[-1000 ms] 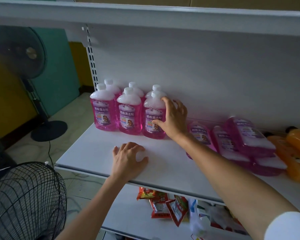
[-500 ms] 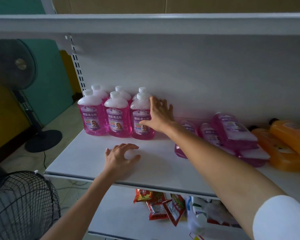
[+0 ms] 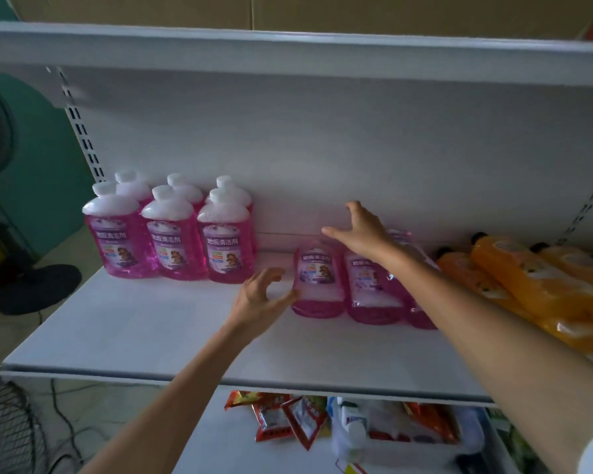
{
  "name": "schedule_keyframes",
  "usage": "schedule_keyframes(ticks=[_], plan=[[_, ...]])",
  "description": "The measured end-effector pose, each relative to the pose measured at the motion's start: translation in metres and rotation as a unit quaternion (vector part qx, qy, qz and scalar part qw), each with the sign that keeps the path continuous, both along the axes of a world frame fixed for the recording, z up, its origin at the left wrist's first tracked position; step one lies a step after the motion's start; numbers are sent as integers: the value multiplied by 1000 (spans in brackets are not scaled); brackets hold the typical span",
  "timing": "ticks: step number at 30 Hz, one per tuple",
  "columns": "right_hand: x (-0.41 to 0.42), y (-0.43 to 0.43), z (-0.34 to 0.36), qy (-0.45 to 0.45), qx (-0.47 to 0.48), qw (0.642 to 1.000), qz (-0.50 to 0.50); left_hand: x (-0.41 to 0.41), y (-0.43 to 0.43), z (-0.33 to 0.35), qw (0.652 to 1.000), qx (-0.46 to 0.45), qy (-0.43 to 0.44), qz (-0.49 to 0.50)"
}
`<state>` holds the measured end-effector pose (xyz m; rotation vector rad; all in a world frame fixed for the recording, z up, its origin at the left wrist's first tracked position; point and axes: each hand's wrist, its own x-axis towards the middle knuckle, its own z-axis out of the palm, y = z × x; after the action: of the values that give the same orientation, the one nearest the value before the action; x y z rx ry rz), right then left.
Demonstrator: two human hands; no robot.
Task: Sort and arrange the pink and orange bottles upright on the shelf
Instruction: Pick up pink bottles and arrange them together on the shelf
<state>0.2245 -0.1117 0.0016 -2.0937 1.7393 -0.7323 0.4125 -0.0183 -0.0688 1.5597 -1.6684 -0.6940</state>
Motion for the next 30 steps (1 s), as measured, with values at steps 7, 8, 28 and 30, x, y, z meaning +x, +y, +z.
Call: schedule_keyframes(ticks=[7, 8, 28, 30], plan=[[-10, -19, -4, 24, 111, 992, 57, -26, -18, -12, 997, 56, 15, 55], [-6, -21, -9, 51, 119, 990, 62, -27, -19, -14, 997, 52, -15, 59], [13, -20, -36, -15, 23, 983, 179, -23, -18, -22, 998, -55, 27, 19], [15, -14, -31, -55, -5, 979, 195, -25, -18, -21, 995, -77, 56, 2]])
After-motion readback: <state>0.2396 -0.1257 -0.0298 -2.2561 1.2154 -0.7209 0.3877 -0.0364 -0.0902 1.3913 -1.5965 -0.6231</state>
